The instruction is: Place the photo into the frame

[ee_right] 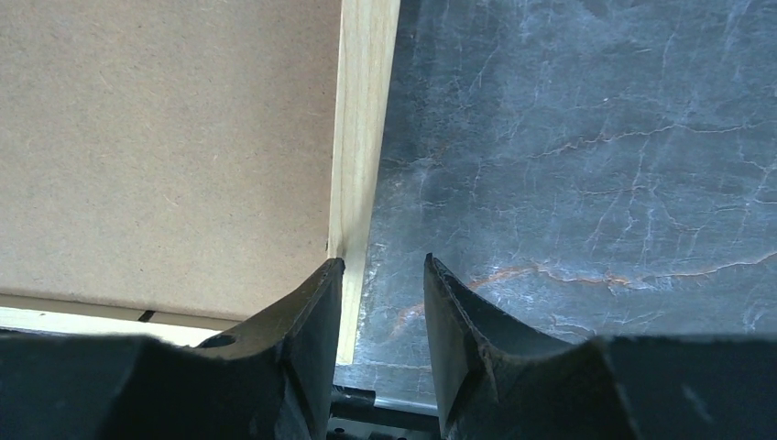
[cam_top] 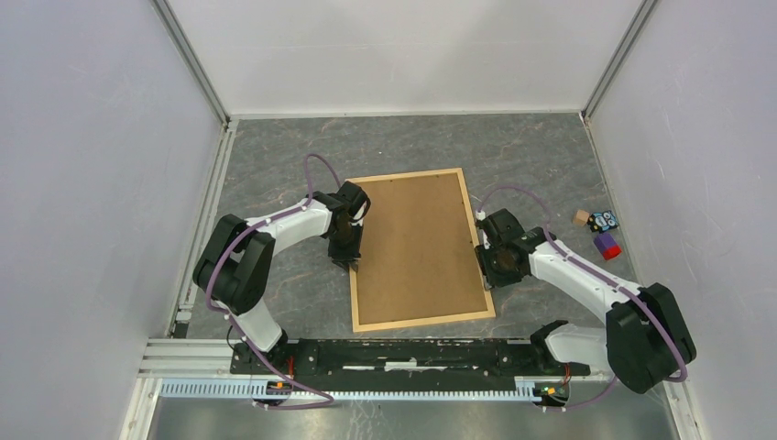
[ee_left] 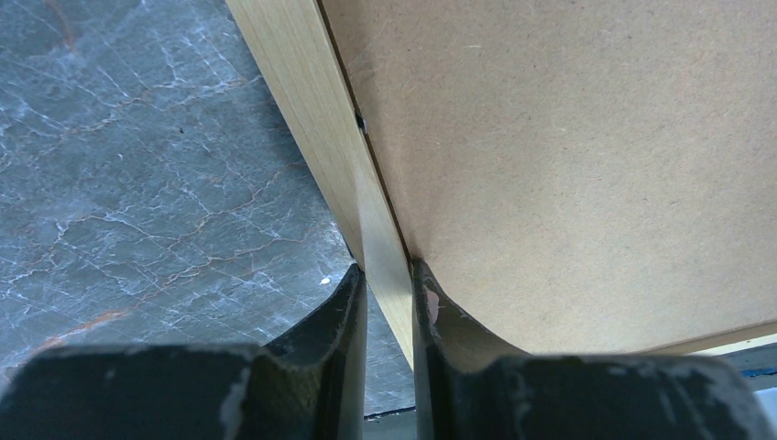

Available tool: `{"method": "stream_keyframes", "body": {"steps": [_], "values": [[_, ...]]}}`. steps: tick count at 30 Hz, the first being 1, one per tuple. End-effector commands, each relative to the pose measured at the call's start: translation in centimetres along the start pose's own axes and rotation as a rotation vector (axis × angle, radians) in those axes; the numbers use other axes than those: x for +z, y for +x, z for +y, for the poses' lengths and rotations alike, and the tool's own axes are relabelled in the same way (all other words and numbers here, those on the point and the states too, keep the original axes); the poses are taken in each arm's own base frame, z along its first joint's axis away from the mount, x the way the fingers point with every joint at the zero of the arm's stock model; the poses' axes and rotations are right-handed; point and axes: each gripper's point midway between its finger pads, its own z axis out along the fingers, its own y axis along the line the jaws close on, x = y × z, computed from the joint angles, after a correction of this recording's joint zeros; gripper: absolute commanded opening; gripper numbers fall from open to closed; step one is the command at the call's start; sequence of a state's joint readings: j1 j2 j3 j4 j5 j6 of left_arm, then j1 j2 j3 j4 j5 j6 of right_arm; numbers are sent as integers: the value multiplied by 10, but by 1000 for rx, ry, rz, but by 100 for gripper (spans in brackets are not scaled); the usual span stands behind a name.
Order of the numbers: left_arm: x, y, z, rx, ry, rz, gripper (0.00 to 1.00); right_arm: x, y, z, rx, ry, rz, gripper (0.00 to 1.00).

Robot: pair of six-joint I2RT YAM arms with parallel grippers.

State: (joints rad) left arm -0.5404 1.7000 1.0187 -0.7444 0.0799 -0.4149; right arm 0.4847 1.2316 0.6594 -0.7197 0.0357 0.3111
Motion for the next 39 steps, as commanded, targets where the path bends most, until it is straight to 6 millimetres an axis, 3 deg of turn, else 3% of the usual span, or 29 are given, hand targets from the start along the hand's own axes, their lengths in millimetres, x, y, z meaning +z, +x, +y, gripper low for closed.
{"method": "stream_keyframes", "body": {"steps": [1, 16, 26, 34, 39], "values": [[13, 22, 21, 31, -102, 82, 2, -3, -7, -1, 7, 13, -22, 44], [13, 23, 20, 31, -93, 86, 2, 18, 6, -2, 2, 24, 24, 43], [14, 24, 19, 31, -90, 89, 2, 21, 8, -6, 9, 48, 31, 43], [15, 24, 20, 31, -91, 91, 2, -17, -22, -1, 18, 34, -62, 44], [15, 24, 19, 29, -89, 93, 2, -15, -20, -1, 14, 34, -52, 43]]}}
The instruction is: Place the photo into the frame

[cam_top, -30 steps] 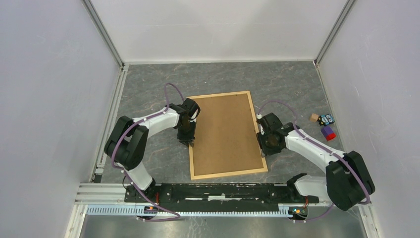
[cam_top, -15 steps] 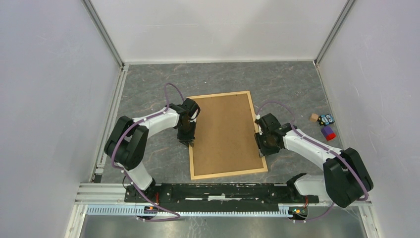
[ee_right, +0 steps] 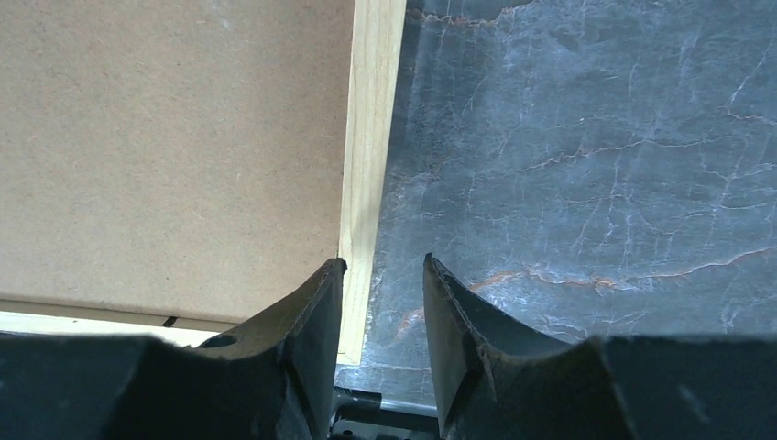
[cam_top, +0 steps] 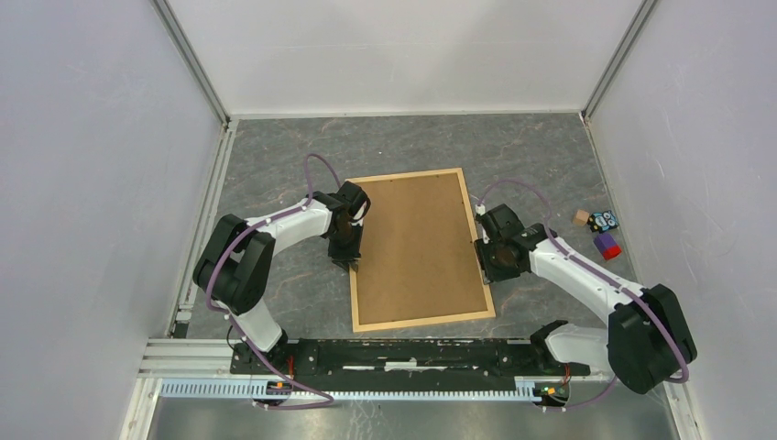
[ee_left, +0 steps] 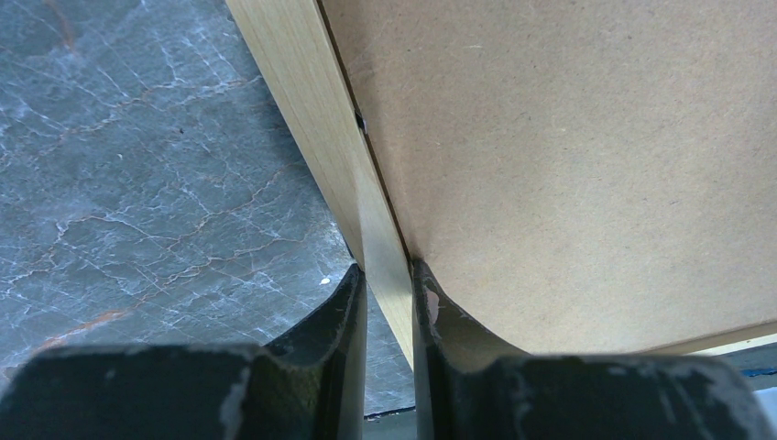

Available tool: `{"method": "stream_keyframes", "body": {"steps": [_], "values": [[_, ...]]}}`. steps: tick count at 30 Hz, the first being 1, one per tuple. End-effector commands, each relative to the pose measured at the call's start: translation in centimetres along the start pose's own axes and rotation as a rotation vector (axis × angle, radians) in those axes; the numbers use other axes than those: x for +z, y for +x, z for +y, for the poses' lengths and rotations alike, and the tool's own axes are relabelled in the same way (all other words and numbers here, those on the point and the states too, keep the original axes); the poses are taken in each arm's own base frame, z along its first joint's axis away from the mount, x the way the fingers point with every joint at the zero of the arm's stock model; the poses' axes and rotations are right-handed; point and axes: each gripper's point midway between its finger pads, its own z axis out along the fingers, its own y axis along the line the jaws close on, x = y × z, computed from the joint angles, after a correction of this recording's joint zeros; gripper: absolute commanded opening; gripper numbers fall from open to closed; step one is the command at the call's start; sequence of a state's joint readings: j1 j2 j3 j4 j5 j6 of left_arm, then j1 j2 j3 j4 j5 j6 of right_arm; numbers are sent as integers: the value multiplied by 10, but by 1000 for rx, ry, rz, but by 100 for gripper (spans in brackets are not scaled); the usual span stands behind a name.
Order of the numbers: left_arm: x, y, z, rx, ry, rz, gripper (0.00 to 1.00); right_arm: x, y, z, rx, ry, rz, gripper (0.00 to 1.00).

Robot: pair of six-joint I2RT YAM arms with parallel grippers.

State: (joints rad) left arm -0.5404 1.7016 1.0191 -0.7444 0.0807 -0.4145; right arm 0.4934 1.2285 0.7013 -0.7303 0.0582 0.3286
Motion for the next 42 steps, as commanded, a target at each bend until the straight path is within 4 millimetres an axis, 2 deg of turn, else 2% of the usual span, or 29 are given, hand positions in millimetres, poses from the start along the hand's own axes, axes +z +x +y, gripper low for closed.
{"method": "stream_keyframes", "body": {"steps": [1, 15, 24, 30, 37, 42], "values": [[14, 24, 19, 28, -90, 90, 2, -5, -5, -2, 3, 17, -9, 43], [15, 25, 19, 28, -86, 95, 2, 18, 15, -1, 7, 0, 44, 43], [15, 24, 19, 30, -88, 91, 2, 23, 20, 0, 4, -1, 58, 43], [14, 24, 18, 30, -86, 88, 2, 22, 16, -2, 3, 17, 55, 43], [15, 24, 18, 29, -85, 93, 2, 2, -2, 1, 18, 5, 0, 42], [16, 23, 17, 26, -83, 93, 2, 2, 2, 1, 21, 4, 4, 43]]}}
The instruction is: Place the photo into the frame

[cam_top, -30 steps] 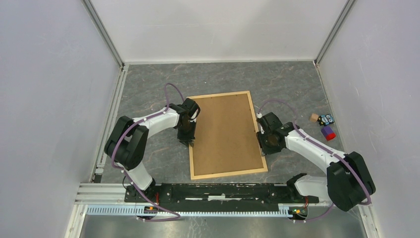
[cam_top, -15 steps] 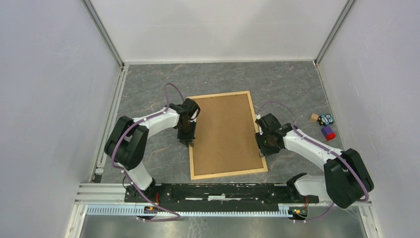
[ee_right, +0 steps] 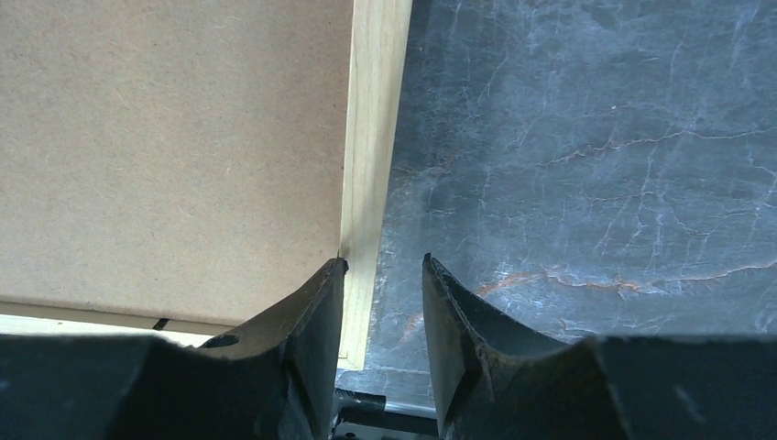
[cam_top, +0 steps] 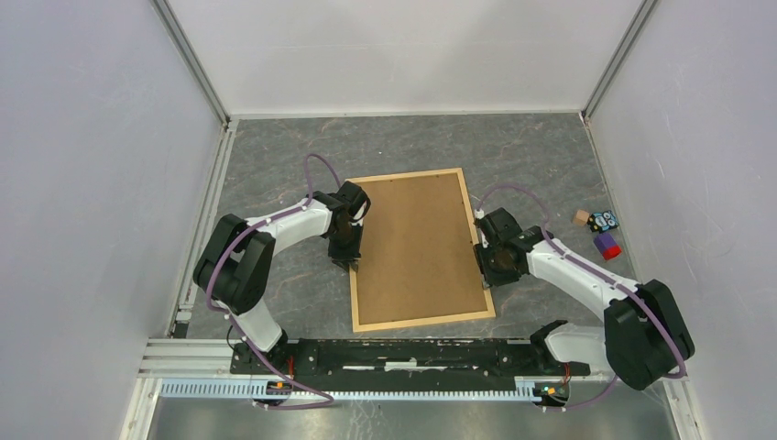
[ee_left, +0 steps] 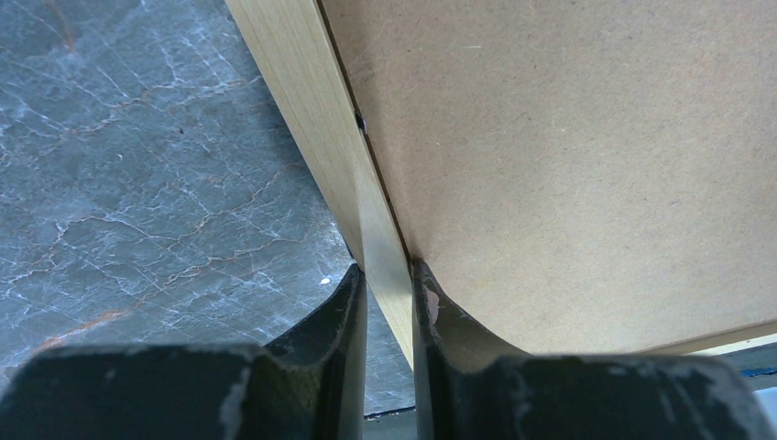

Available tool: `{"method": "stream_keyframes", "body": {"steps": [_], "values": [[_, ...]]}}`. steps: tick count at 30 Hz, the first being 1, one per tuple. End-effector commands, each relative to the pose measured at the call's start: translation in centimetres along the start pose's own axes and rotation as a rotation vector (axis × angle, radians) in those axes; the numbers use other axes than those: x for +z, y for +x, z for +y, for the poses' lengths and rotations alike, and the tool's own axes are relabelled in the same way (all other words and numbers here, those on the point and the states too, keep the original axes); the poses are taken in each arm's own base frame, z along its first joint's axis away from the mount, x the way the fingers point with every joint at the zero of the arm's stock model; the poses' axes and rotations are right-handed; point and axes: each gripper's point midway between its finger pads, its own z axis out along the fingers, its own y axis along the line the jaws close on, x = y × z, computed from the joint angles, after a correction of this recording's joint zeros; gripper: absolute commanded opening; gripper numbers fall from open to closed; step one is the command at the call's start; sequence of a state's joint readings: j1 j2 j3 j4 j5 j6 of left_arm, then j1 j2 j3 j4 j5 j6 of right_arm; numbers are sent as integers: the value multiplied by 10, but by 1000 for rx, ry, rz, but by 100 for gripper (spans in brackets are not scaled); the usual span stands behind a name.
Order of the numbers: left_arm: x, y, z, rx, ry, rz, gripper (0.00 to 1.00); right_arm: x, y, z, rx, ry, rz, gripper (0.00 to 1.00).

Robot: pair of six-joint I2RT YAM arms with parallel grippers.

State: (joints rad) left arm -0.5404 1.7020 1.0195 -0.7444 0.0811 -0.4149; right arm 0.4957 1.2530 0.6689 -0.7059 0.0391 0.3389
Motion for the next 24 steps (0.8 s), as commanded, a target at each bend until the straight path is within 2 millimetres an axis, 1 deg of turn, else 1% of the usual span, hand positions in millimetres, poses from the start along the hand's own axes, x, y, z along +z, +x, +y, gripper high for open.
{"method": "stream_keyframes", "body": {"steps": [1, 7, 17, 24], "values": [[16, 24, 18, 27, -84, 96, 2, -6, -7, -1, 15, 14, -25, 42], [16, 24, 18, 28, -86, 96, 2, 3, -2, -1, 9, 10, -6, 42], [15, 24, 18, 28, -85, 94, 2, 18, 9, -13, 4, 76, 31, 42], [15, 24, 17, 29, -81, 94, 2, 18, 9, -15, 2, 92, 37, 42]]}}
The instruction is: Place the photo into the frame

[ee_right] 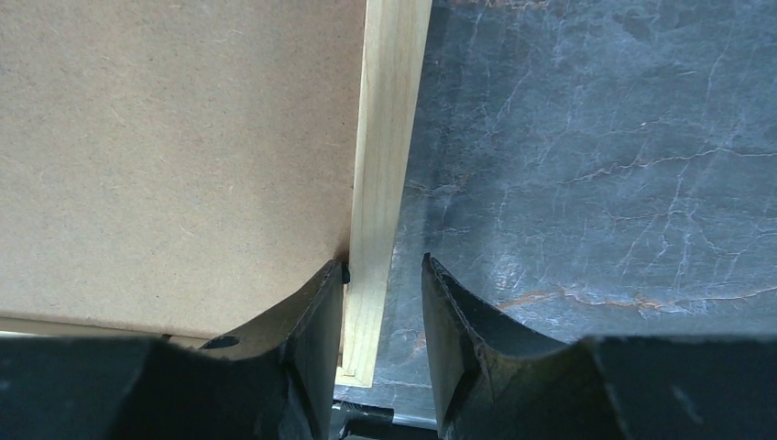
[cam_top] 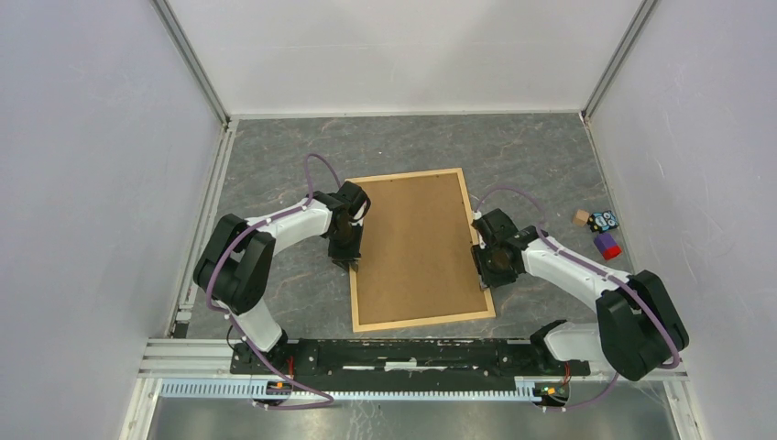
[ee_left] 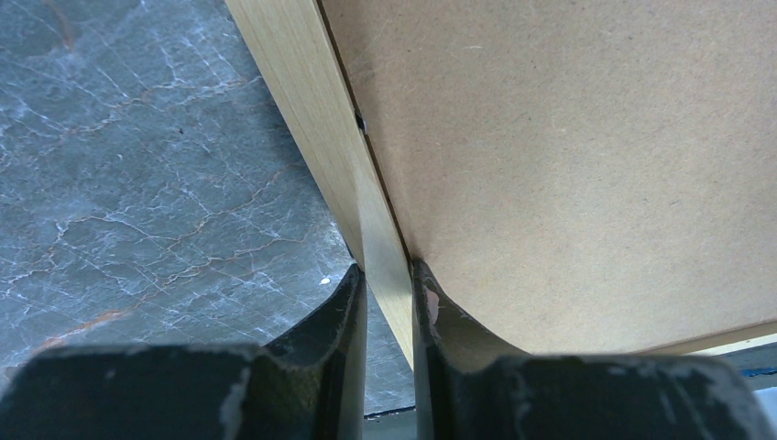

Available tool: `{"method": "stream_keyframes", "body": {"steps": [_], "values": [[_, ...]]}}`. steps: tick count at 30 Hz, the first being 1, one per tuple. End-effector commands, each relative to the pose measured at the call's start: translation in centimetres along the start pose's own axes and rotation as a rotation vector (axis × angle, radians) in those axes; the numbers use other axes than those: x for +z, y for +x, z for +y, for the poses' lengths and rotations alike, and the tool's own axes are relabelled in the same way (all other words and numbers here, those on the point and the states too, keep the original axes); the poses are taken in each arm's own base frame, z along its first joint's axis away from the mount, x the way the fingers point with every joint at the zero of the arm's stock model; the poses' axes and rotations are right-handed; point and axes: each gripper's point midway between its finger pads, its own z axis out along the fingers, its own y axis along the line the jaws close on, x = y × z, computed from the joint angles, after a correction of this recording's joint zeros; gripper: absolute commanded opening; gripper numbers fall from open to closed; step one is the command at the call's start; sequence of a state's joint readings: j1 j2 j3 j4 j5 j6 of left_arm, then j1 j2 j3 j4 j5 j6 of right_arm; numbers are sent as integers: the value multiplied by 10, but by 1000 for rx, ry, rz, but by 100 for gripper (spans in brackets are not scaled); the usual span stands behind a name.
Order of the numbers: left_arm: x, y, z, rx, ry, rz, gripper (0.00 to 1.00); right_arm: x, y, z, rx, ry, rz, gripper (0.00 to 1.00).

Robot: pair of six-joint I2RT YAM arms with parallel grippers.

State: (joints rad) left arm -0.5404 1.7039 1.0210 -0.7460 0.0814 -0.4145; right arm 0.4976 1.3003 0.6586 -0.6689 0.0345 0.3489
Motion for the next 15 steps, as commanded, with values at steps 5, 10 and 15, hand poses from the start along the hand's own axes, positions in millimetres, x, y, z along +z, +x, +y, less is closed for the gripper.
{"method": "stream_keyframes", "body": {"steps": [5, 10, 15], "values": [[15, 24, 18, 28, -82, 92, 2, -14, -14, -9, -3, 54, -46, 42], [15, 24, 18, 28, -82, 91, 2, -25, -16, -8, -2, 47, -58, 42], [15, 24, 18, 30, -84, 90, 2, -19, -14, -7, -8, 43, -46, 42]]}}
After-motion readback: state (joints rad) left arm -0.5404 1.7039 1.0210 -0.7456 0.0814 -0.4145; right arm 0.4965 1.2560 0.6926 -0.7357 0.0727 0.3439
